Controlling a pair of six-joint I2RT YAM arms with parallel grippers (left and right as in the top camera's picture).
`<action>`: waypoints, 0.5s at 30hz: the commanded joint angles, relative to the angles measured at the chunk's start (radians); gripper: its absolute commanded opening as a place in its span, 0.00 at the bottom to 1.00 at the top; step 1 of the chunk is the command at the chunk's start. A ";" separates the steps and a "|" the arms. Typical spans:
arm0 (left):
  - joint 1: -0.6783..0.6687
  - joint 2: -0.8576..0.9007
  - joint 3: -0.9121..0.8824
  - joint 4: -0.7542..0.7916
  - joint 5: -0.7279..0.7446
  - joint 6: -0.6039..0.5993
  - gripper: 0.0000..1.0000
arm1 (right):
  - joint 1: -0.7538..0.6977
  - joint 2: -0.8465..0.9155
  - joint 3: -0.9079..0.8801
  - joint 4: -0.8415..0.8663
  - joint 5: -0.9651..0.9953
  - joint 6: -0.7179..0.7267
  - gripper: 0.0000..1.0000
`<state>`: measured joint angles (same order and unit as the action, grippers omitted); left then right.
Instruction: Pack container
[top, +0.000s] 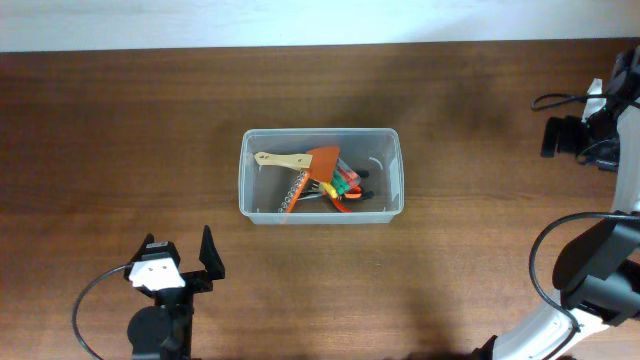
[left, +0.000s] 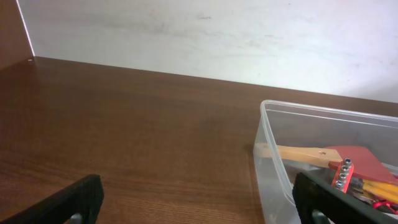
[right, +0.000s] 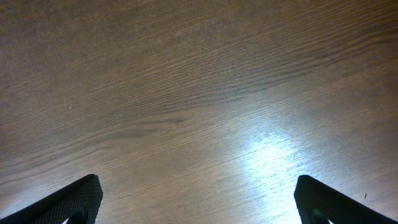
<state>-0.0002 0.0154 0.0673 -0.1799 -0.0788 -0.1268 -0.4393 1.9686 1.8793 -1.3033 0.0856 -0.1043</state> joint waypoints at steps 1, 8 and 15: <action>0.005 -0.010 -0.013 -0.003 0.011 0.016 0.99 | -0.005 0.002 -0.002 0.003 -0.002 0.009 0.99; 0.005 -0.010 -0.013 -0.002 0.011 0.016 0.99 | -0.005 0.001 -0.002 0.003 0.009 0.008 0.99; 0.005 -0.010 -0.013 -0.002 0.011 0.016 0.99 | 0.005 -0.098 -0.019 0.226 -0.063 0.010 0.99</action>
<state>-0.0002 0.0154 0.0669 -0.1802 -0.0788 -0.1268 -0.4389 1.9598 1.8698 -1.1351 0.0669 -0.1047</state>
